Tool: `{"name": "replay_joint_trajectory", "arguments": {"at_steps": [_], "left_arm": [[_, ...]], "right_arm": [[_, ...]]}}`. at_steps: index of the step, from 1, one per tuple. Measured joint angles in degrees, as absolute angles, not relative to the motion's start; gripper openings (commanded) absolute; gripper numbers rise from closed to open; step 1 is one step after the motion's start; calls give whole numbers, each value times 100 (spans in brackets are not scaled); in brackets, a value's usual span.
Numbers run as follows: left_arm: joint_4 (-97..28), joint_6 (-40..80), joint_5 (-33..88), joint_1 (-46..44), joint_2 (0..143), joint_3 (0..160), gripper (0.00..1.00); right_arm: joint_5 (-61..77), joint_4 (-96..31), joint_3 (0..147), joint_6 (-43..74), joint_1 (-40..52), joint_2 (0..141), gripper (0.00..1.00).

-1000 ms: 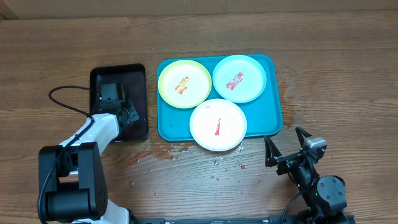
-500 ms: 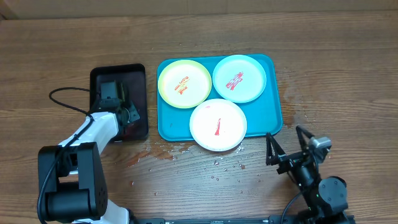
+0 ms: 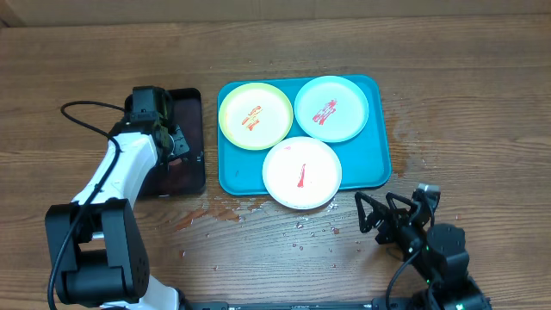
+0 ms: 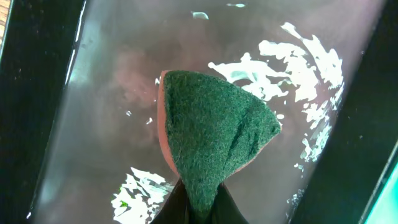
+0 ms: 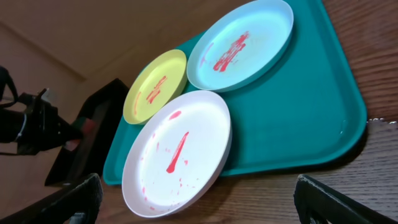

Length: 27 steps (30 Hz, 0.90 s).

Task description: Clean dirty plates on tray and stack at the side

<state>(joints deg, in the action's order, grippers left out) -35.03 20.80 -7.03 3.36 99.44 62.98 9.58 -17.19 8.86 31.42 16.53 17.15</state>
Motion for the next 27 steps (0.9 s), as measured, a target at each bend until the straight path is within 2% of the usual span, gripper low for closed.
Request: {"name": "replay_joint_trajectory", "arguments": {"at_steps": [17,23,24,27], "left_arm": [[-3417,1643,-185,-270,9094,6423,4],[-3111,1603,-8,-755,9076,6423,4],[-3002,1601,69,-834,9076,6423,4],[-2600,1597,202,-1000,9076,6425,4]], "right_arm": [[1170,-1402,4187,2331,1656,6326,100],[1444,-1199,4499,2300,1656,7343,100],[1474,-1111,4499,2276,1656,7432,99],[1549,-751,4499,2069,1656,7662,85]]}}
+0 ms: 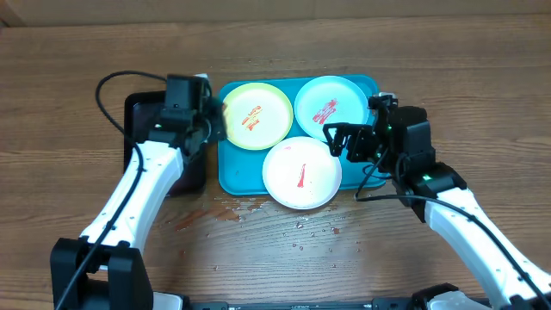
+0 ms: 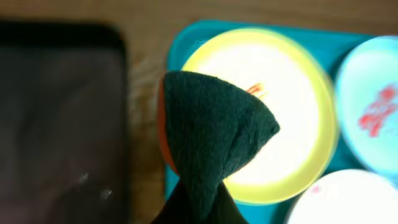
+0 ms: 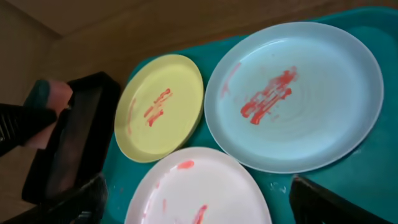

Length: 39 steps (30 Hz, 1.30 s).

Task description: Clean dirty plates on tray and stack at the side

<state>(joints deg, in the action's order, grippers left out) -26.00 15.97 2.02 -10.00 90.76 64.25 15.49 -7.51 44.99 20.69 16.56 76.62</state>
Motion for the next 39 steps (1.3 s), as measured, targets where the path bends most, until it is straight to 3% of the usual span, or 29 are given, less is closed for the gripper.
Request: {"name": "replay_joint_trajectory", "arguments": {"at_steps": [9,22,29,39], "left_arm": [[-1518,1662,508,-1280,9542,6514,4],[-1498,2167,773,-1634,11321,7583,4],[-1503,2624,746,-1706,11762,7804,4],[-1564,2993,602,-1684,12036,7822,4]], "right_arm": [[1406,-893,4755,1737,1656,7940,81],[1262,-2189,7008,1472,1806,9483,70],[1026,-2318,7334,1474,2418,10237,59],[897,-2073,7341,1741,2641,10790,51]]}}
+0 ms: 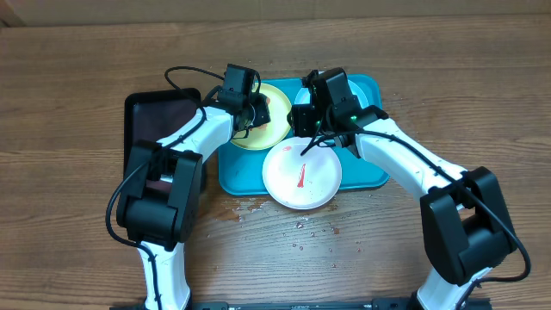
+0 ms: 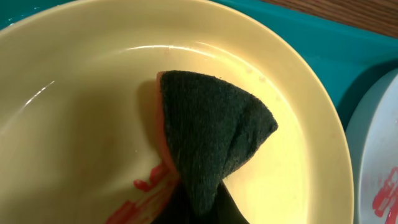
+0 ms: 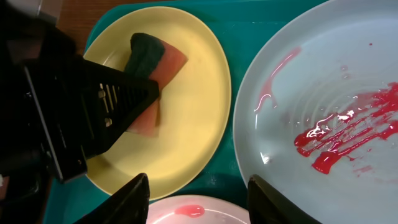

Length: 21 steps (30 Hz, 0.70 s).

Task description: Clean dirty plates on tray and stack at the side

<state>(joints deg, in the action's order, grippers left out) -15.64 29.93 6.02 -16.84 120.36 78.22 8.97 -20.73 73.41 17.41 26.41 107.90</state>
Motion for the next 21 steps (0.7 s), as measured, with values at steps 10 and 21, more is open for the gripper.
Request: {"name": "replay_joint_trajectory", "arguments": {"at_steps": [10,21], "left_arm": [[-1540,3083,569,-1564,12057,7837,4],[-1588,3127,534,-1564,12057,7850,4]], "right_arm": [[856,-1846,7349,1959,2694,11222,41],[873,-1734,7415,1977,2941,11552,36]]}}
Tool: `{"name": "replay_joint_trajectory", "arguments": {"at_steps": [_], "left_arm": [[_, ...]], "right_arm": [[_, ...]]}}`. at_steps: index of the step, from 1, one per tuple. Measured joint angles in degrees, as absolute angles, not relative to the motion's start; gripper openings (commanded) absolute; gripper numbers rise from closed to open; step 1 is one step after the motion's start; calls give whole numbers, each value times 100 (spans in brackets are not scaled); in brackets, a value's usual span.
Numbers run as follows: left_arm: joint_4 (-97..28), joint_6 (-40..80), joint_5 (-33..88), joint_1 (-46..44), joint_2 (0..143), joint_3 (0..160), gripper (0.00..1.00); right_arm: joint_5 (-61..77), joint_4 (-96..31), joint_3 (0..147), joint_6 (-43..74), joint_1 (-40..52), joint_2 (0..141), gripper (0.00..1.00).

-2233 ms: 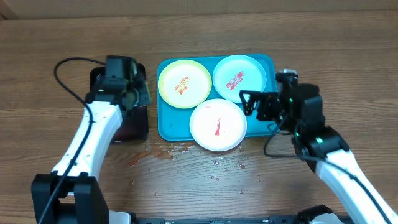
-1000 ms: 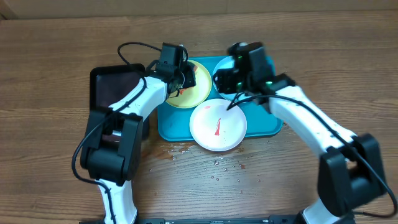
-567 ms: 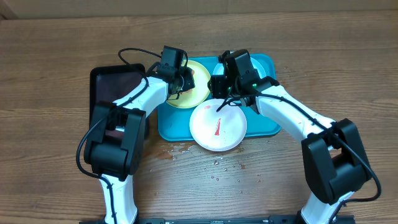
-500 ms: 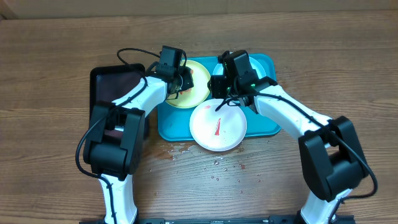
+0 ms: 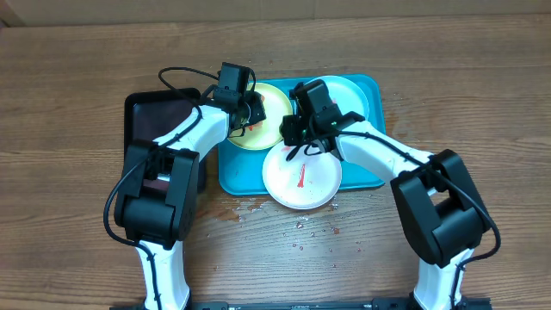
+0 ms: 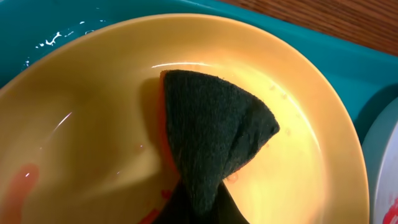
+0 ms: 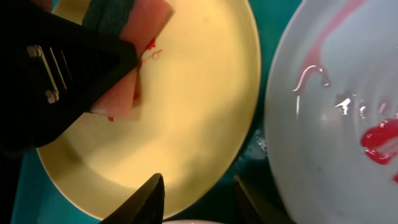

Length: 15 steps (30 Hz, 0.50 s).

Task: Clean dirty plates on tray and stack at the side
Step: 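Scrub the yellow plate with the sponge while the right gripper holds it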

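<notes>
A teal tray (image 5: 372, 169) carries three plates: a yellow plate (image 5: 274, 105), a light blue plate (image 5: 349, 93) with a red smear, and a white plate (image 5: 301, 176) with a red streak. My left gripper (image 5: 249, 114) is shut on a green-and-orange sponge (image 6: 211, 134), which is pressed on the yellow plate (image 6: 87, 124); red smears show beside it. My right gripper (image 7: 199, 200) is open low over the yellow plate's (image 7: 186, 118) rim. One of its fingers is over the plate and the other is over the gap to the blue plate (image 7: 336, 124).
A black basin (image 5: 162, 129) holding water sits left of the tray. Water drops and a reddish wet patch (image 5: 215, 213) lie on the wooden table in front of the tray. Both arms cross over the tray's back half.
The sponge has shifted a little across the yellow plate, and the red smear under it looks thinner. My right gripper is now lower and further left, close to the yellow plate's rim.
First my left gripper held the sponge in the basin's water while the right arm rested at the near right. Then the sponge was over the tray's left edge, with the right gripper above the tray. Later the sponge lay on the yellow plate, where it still presses.
</notes>
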<state>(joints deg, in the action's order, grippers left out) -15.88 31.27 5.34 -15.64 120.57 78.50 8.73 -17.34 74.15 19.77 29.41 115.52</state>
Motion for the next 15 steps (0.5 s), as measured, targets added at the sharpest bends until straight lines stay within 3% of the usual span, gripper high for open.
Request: {"name": "replay_joint_trajectory", "arguments": {"at_steps": [11,15], "left_arm": [[-1623,3140,534,-1564,12057,7861,4],[-1682,3140,532,-1564,12057,7881,4]], "right_arm": [[786,-1717,7669,1990,2934,11872,36],[650,-1706,7699,1981,2934,11944,25]]}}
